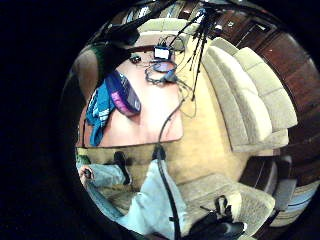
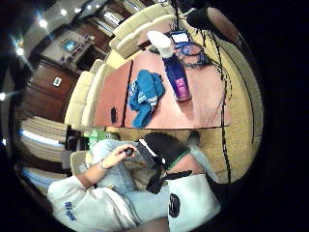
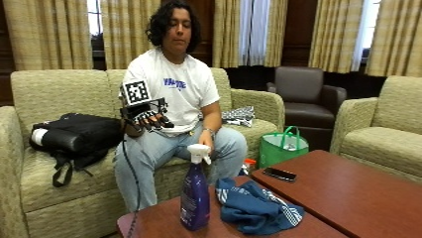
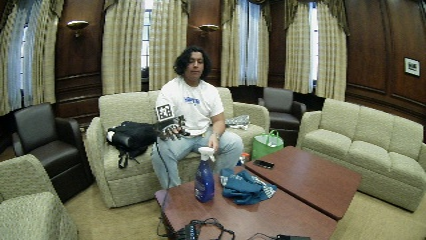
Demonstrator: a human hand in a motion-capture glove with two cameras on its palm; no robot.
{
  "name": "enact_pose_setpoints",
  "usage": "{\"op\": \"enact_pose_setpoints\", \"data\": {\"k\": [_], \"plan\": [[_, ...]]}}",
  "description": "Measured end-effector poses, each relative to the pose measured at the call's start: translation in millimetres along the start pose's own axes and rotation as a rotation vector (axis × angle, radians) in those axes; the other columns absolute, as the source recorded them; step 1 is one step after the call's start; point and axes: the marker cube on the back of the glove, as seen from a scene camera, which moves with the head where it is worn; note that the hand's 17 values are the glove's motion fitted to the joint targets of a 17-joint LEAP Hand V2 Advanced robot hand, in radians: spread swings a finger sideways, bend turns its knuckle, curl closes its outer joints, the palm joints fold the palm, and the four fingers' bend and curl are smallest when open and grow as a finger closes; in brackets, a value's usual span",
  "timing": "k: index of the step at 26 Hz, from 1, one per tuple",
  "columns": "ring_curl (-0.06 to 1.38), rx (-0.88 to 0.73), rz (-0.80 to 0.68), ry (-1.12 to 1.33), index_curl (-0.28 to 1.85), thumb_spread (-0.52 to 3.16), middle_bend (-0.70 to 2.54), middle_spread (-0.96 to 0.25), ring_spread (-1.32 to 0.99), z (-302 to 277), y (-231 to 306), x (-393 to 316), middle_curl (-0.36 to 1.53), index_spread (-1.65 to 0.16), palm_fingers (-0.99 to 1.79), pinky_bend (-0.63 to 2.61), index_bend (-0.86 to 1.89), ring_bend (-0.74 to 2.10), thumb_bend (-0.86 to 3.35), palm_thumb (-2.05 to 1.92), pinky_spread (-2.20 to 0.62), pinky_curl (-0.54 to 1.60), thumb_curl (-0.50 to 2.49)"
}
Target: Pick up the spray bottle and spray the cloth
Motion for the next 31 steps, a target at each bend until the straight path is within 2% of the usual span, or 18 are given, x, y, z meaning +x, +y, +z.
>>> {"op": "enact_pose_setpoints", "data": {"k": [5,13,18,24,29,31], "plan": [[0.17,-0.025,0.008,-0.016,0.14,0.58,0.28,-0.1,-0.07,2,6,-2,0.14,-0.31,0.62,0.34,0.18,0.37,0.16,0.37,0.13,0.15,0.11],[0.22,-0.039,-0.021,-0.035,0.19,0.79,0.25,-0.12,-0.08,26,-3,3,0.2,-0.39,0.56,0.34,0.15,0.36,0.1,0.39,0.18,0.21,0.16],[0.23,-0.048,0.092,-0.069,0.21,0.85,0.23,-0.13,-0.09,55,-9,0,0.23,-0.41,0.54,0.35,0.14,0.36,0.06,0.41,0.2,0.24,0.19],[0.25,-0.024,0.101,-0.227,0.21,0.89,0.23,-0.12,-0.09,95,-23,3,0.26,-0.41,0.52,0.35,0.12,0.37,0.02,0.43,0.2,0.26,0.22],[0.27,-0.107,0.081,-0.34,0.21,0.92,0.23,-0.13,-0.1,118,-32,4,0.28,-0.42,0.54,0.35,0.11,0.39,-0.01,0.45,0.2,0.27,0.24],[0.27,-0.069,0.104,-0.373,0.21,0.93,0.23,-0.13,-0.1,129,-42,2,0.29,-0.42,0.54,0.35,0.11,0.4,-0.01,0.46,0.19,0.28,0.24]]}}
